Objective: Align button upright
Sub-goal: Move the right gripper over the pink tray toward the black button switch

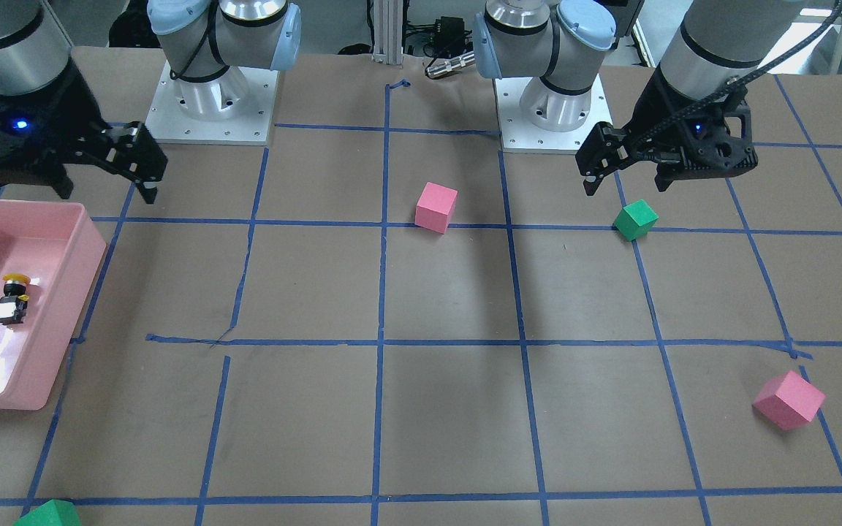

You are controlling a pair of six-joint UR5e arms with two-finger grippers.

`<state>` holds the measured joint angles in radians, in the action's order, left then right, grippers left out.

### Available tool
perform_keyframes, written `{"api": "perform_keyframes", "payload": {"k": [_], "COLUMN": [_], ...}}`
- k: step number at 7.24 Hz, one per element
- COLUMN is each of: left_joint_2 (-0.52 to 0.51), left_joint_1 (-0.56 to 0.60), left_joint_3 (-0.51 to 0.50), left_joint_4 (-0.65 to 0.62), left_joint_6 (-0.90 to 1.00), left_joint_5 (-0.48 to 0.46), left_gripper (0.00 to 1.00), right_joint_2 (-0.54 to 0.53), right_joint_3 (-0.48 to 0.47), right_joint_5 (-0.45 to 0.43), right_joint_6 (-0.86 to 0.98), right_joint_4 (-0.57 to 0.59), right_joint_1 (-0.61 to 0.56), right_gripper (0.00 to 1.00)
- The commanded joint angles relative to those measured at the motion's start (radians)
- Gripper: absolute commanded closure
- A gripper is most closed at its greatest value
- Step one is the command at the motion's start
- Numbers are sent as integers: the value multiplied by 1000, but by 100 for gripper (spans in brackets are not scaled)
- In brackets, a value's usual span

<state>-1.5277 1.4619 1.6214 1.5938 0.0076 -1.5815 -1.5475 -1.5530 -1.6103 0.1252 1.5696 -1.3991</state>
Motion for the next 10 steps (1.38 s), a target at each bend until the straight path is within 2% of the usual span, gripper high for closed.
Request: {"api": "perform_keyframes", "payload": {"k": [1,2,3,4,5,6,10], "left_joint_2": [0,0,0,1,1,1,0], "left_joint_1": [0,1,2,2,2,2,2], "left_joint_3": [0,2,2,2,2,3,5], "left_joint_4": [0,0,0,0,0,-2,0], "left_joint_6": [0,0,0,0,0,-1,-1], "left_joint_5": [0,0,0,0,2,2,2], "left_gripper": [0,0,0,0,0,0,0], "right_joint_2": [39,70,101,124,153,167,187], "right_joint_3": [-59,-144,-238,-336,-411,-435,-440], "right_joint_5": [-20,-22,-23,-7,-7,-3,1], "right_joint_6": [132,251,328,358,390,437,476], "right_joint_4": [68,205,392,512,664,708,713], "right_joint_1": [250,314,366,429,443,456,486], "right_gripper": [0,0,0,0,0,0,0]}}
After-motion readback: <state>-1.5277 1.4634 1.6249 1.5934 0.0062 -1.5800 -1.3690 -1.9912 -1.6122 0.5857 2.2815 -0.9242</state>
